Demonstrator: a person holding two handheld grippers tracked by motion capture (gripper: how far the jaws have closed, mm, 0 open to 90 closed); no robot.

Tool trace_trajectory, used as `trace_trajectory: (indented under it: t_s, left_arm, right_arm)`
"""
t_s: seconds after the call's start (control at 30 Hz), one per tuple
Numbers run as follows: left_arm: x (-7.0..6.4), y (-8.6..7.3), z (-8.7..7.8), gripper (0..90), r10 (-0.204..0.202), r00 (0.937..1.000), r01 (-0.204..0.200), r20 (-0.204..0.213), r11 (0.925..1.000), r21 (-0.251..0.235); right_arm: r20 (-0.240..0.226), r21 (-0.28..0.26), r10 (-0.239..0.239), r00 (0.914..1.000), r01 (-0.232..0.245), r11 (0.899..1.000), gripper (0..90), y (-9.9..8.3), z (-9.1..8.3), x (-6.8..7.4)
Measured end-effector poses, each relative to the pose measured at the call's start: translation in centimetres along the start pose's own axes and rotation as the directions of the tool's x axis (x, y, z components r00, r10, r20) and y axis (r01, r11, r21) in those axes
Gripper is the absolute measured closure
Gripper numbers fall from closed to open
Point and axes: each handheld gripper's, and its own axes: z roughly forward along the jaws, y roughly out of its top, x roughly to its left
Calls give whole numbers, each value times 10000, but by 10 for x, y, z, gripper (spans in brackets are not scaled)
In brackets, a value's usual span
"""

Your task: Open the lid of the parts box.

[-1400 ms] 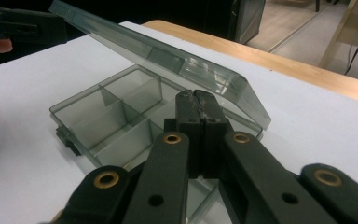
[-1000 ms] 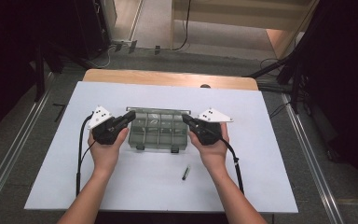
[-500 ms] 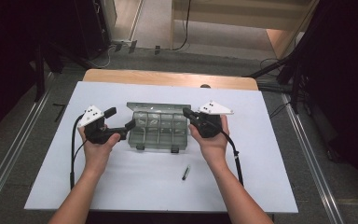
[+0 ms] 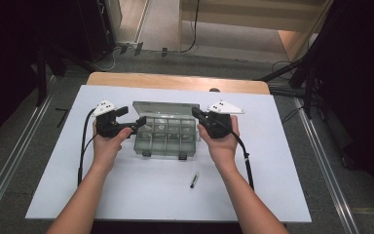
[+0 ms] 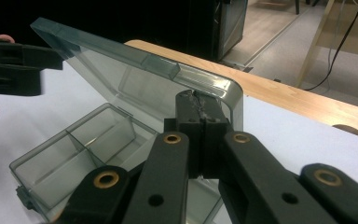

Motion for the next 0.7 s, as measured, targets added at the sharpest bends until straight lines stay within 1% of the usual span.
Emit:
trace_trajectory:
  t_s: [0.03, 0.07, 0.13, 0.2, 0.23, 0.27, 0.33, 0.4, 0.5, 0.57, 0.6, 0.63, 0.7]
  left_arm:
    - [1, 0, 2, 160, 23, 9999, -22, -134, 9999, 103]
    - [3, 1, 3, 189, 67, 9996, -64, -261, 9999, 112]
    - [5, 1, 5, 296, 308, 9970, -300, -712, 9995, 124]
    - [6, 3, 6, 377, 529, 9946, -520, -893, 9986, 125]
    - [6, 3, 7, 398, 664, 9926, -648, -1014, 9977, 190]
    - [6, 4, 8, 422, 709, 9914, -691, -1097, 9974, 208]
    - [7, 4, 9, 471, 734, 9896, -700, -1237, 9971, 311]
    - [6, 4, 12, 502, 604, 9887, -543, -1373, 9974, 477]
    - [6, 3, 16, 558, 635, 9884, -563, -1380, 9969, 554]
    - [5, 4, 18, 604, 664, 9868, -579, -1477, 9964, 612]
    - [5, 4, 18, 641, 603, 9877, -522, -1443, 9969, 592]
    - [6, 5, 18, 652, 464, 9892, -393, -1391, 9978, 535]
    - [6, 5, 19, 691, 399, 9889, -336, -1428, 9984, 461]
  right_arm:
    - [7, -10, -41, 10000, 41, 10000, 900, 0, 1, -1]
    - [39, 0, -26, 10000, 26, 10000, 900, 1, 1, -1]
    - [24, 33, 4, 10000, -4, 10000, 900, 2, 2, -2]
    - [31, 49, 45, 10000, -45, 10000, 900, 2, 4, -3]
    - [32, 44, 53, 10000, -54, 10000, 900, 3, 4, -3]
    - [45, 57, 54, 10000, -54, 10000, 900, 3, 5, -4]
    - [90, 96, 61, 9999, -62, 9999, 900, 4, 5, -4]
    - [120, 103, -21, 9999, 19, 9999, 900, 6, 6, -4]
    - [183, 134, -38, 9998, 36, 9999, 900, 7, 8, -5]
    - [218, 148, -64, 9997, 61, 9999, 900, 8, 9, -5]
    - [219, 163, -68, 9997, 64, 9998, 900, 8, 9, -5]
    - [235, 158, -82, 9997, 79, 9998, 900, 8, 9, -6]
    - [261, 164, -86, 9996, 82, 9998, 900, 8, 10, -7]
